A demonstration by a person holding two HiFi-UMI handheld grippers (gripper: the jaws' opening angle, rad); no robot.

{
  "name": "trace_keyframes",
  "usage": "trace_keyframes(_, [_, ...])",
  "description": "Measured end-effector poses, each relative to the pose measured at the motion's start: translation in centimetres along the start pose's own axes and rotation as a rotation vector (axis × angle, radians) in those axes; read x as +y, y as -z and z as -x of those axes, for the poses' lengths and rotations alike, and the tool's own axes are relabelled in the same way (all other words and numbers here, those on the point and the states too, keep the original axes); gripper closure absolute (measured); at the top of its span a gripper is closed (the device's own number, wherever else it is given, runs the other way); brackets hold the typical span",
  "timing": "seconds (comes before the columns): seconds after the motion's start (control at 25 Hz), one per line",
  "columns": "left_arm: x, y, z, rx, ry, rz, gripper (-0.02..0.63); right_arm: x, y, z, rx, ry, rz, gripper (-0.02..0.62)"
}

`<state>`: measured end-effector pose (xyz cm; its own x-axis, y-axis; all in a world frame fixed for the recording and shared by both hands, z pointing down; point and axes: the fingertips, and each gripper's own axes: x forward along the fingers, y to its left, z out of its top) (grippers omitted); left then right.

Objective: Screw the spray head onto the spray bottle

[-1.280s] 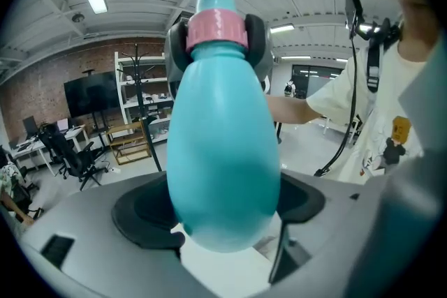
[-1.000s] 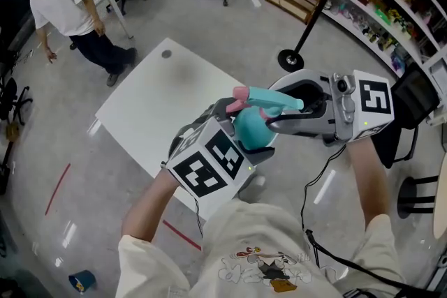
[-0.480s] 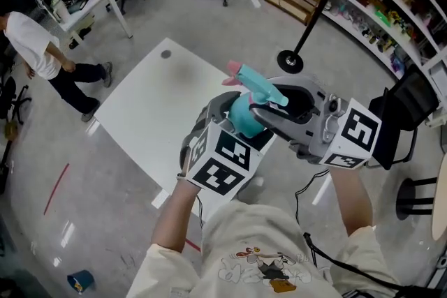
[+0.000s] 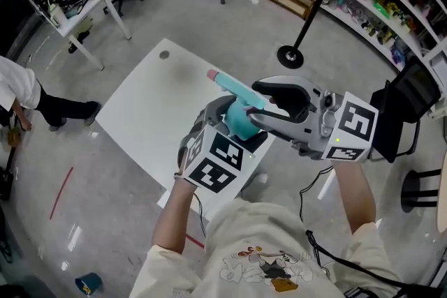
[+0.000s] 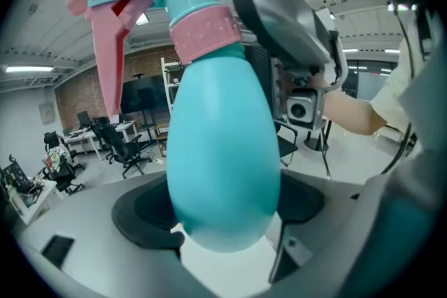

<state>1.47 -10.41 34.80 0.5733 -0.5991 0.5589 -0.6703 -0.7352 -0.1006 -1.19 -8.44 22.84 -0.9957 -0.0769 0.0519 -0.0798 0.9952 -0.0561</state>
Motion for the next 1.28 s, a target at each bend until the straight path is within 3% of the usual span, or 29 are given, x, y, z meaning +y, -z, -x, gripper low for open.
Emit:
trace_keyframes(0.32, [-1.0, 1.8, 2.0, 0.029, 0.120, -0.212, 0.193, 2.4, 0.2, 0.4, 0.111, -0.348, -0.048, 0.407])
trace_keyframes(0.48, [-2.2, 1.9, 2.7, 0.044, 0.193, -0.253, 0.193, 4.0, -0.6, 0.5, 0.116, -0.515, -0.097, 0.407])
trace_keyframes(0.88, [-5.6, 2.0, 2.6, 0.042, 0.331, -0.332, 0.193, 5.4, 0.1, 0.9, 0.148, -0.709, -0.178, 0.407])
trace_keyframes(1.04, [-6.0, 1.8, 2.3, 0.060, 0.343, -0.351, 0.193, 6.1, 0.8, 1.5, 0.195, -0.781, -0.195, 0.408])
trace_keyframes(1.28, [-6.1, 1.4, 2.6, 0.026, 0.394, -0.316, 0.193, 6.1, 0.5, 1.3, 0.184, -0.783, -0.143, 0.448])
